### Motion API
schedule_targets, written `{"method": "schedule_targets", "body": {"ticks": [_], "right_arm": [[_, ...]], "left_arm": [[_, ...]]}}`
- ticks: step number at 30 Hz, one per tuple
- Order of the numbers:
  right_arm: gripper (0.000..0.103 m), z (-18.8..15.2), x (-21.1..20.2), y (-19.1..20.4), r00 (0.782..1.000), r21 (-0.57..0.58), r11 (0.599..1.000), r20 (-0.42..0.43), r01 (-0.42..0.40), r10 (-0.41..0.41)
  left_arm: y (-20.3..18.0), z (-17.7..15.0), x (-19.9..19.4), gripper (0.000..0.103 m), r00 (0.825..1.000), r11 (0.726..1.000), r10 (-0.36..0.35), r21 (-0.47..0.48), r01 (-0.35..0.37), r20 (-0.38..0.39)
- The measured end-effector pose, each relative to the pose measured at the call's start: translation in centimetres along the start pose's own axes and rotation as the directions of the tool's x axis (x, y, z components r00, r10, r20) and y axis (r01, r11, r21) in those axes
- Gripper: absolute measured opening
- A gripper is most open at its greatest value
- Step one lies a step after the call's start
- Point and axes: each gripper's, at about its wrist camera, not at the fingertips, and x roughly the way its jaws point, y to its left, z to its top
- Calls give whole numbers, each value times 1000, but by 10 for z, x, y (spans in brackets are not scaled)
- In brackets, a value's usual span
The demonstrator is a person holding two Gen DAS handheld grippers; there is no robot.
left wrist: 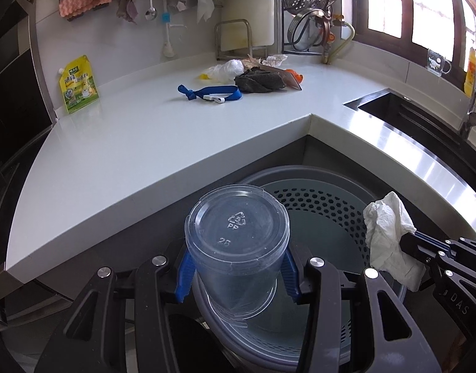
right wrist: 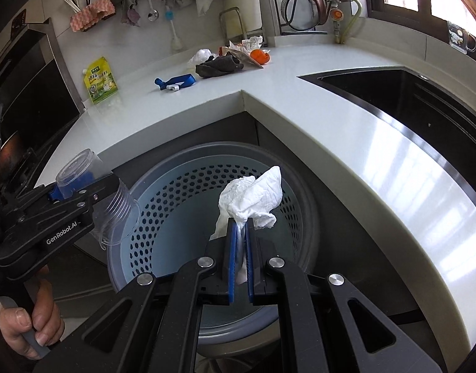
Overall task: Collect trash
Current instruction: 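Carry the tissue in the right tool and the cup in the left tool over the basket, then open the right tool to drop the tissue while the left tool releases the cup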
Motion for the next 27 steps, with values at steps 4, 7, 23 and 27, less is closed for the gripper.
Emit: {"method": "schedule_targets", "body": {"ticks": [4, 7, 23, 27], "right_arm": [[6, -6, 8, -1, 1000, -4, 1000, -22, 2, -2], [6, -11, 14, -1, 999, -3, 1000, -46, -4, 4], [11, -12, 17, 0, 999, -5, 1000, -45, -21, 21], [39, -11, 11, -2, 1000, -1, 1000, -12, -9, 9]], "left_arm": [[-5, -6, 6, 46, 1000, 1000, -2, 16, 2, -17], [-6, -11, 14, 46, 999, 1000, -7, 17, 8, -45], [-5, -13, 26, 54, 995, 999, -33, -3, 33, -91], [-3, -13, 25, 69, 996, 999, -38, -18, 37, -84]]}}
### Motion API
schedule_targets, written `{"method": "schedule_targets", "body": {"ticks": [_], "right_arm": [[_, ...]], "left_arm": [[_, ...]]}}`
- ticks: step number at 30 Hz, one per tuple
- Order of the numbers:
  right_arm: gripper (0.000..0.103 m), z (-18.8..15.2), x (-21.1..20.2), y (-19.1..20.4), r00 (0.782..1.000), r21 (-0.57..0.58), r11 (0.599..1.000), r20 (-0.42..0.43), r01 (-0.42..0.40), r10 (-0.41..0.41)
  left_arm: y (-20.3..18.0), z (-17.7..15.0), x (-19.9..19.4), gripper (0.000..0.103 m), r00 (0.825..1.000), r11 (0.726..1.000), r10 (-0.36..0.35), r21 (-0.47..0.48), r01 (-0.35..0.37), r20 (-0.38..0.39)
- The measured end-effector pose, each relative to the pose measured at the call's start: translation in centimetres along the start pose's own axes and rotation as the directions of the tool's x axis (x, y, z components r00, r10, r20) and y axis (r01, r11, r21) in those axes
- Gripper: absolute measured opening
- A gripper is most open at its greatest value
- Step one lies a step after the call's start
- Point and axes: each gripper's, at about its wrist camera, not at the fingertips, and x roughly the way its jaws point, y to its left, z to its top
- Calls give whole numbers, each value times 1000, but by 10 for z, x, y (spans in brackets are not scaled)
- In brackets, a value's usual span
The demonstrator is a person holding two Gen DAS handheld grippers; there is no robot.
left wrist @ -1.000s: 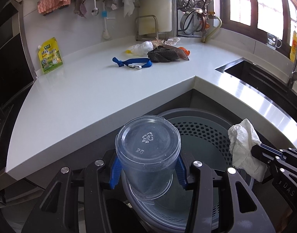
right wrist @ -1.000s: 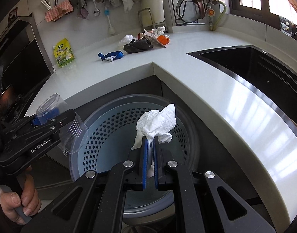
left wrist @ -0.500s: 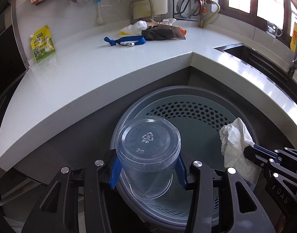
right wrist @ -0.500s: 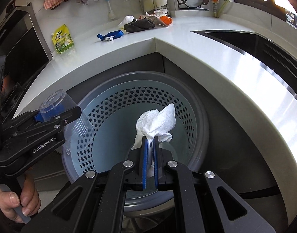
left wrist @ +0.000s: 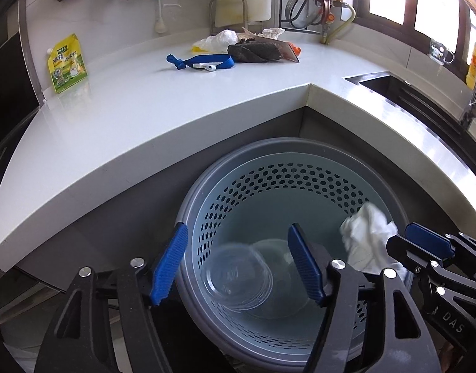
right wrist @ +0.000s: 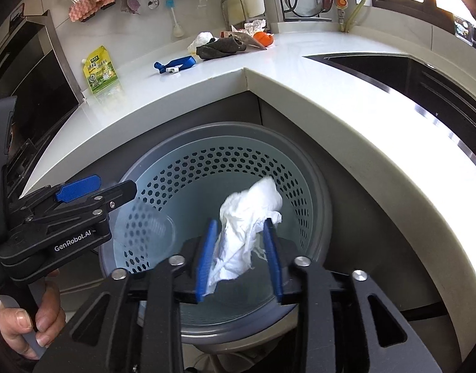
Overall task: Collect trash
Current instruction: 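Open the right tool to drop the tissue while the left tool releases the cup, then move both tools back over the countertop toward the remaining items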
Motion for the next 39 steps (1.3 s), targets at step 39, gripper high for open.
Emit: {"method": "schedule_targets", "body": {"ticks": [39], "right_arm": [[50, 7, -4, -11, 998, 56, 998, 54, -31, 28]], "left_arm": [[19, 10, -3, 97, 997, 997, 61, -55, -59, 43]]}}
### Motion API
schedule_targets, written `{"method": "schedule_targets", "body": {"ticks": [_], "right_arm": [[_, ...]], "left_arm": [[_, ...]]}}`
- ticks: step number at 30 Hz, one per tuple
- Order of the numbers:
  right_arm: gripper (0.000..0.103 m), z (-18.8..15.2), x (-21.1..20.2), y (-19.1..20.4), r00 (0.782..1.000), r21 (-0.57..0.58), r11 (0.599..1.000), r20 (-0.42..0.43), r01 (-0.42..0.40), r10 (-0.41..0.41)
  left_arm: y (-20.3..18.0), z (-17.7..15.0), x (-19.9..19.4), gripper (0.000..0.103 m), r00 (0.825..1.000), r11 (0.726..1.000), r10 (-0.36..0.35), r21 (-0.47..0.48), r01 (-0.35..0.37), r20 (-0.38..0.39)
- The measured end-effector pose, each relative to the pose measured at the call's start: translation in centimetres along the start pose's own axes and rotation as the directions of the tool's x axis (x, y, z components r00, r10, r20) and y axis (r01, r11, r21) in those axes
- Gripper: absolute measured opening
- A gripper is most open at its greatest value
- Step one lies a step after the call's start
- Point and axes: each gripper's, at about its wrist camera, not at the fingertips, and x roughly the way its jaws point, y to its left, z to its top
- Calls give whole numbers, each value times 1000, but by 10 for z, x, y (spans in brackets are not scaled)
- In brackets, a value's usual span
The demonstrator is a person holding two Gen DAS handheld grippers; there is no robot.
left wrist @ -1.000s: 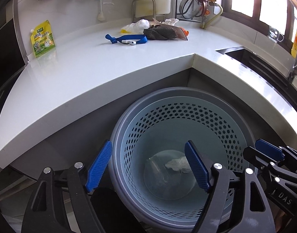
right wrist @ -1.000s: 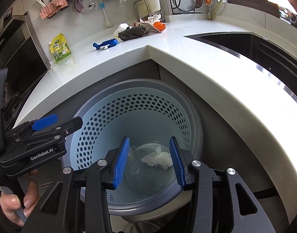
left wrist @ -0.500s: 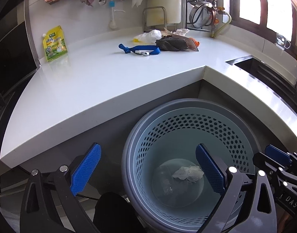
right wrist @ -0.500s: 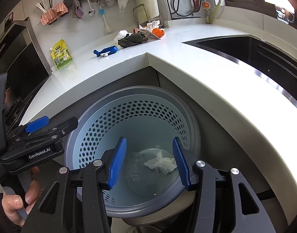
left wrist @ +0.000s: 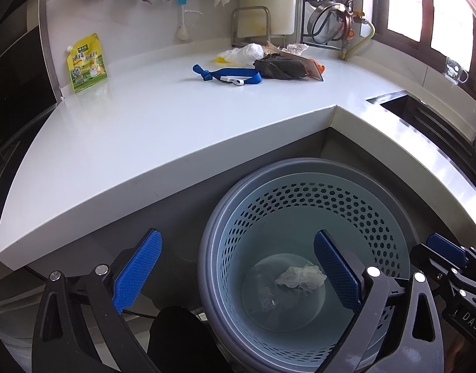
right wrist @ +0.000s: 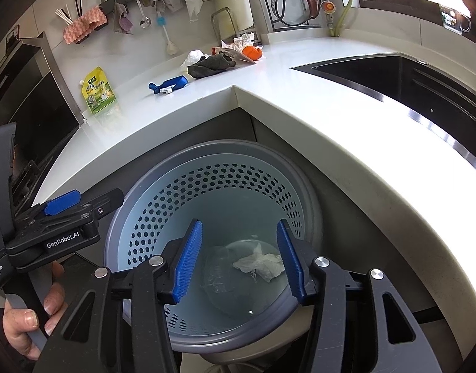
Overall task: Collect trash
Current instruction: 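Move both tools back over the countertop toward the remaining items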
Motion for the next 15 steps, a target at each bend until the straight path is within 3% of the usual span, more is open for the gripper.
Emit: {"method": "schedule_targets", "body": {"ticks": [7, 15], "right_arm": [[51, 11, -4, 3, 1000, -4, 1000, 22, -19, 20], [55, 41, -20, 14, 994, -47, 998, 97, -45, 49]], "left_arm": [[6, 11, -6, 97, 1000, 1000, 6, -22, -6, 13], [14, 39, -28, 97, 996, 999, 27, -38, -24, 83]]}}
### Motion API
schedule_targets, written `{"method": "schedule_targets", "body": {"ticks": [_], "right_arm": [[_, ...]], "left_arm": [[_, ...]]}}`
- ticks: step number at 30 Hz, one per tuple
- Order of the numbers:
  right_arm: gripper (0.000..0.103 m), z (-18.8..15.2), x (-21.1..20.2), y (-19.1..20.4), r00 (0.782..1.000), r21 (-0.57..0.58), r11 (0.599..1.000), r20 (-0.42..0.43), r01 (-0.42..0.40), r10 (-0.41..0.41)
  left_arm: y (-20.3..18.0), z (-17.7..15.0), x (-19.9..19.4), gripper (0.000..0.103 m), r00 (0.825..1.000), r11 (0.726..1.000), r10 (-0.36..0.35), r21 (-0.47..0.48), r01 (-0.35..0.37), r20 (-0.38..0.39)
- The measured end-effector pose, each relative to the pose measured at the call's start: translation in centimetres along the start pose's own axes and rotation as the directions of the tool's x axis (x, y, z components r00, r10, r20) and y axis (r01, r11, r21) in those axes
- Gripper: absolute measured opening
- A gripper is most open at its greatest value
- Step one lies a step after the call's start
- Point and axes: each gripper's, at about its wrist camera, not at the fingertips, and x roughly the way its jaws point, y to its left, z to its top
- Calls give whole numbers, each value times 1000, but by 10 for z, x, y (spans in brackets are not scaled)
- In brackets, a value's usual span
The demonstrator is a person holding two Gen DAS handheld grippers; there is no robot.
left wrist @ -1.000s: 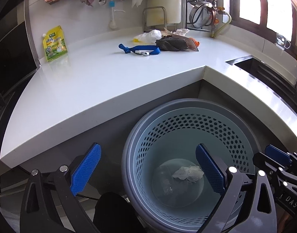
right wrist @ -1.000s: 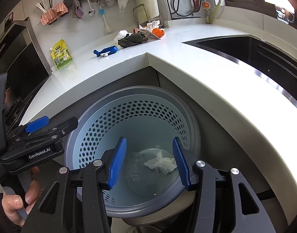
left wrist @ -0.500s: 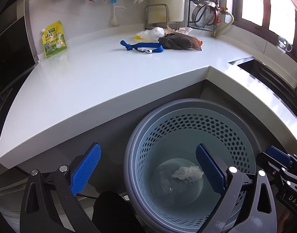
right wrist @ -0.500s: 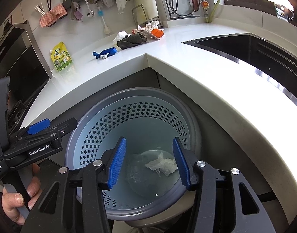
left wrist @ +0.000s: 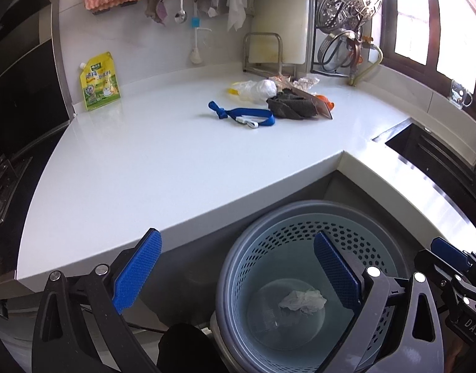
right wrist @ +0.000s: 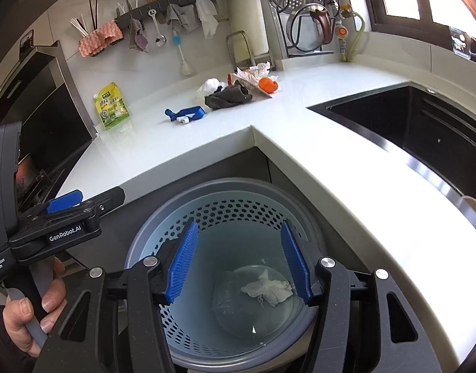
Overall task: Collect trash
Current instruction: 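Move both tools back over the countertop toward the remaining items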
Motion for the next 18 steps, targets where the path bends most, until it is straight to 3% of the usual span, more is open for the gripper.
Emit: {"method": "schedule_targets", "body": {"ticks": [10, 18], "right_arm": [[57, 58, 11, -1, 998, -6, 999, 41, -38, 38], [59, 108, 45, -12, 998, -39, 999, 57, 4, -2]], "left_arm": [[15, 54, 2, 97, 997, 998, 49, -36, -47, 52], [26, 90, 32, 97, 997, 996, 62, -64, -58, 55]]}}
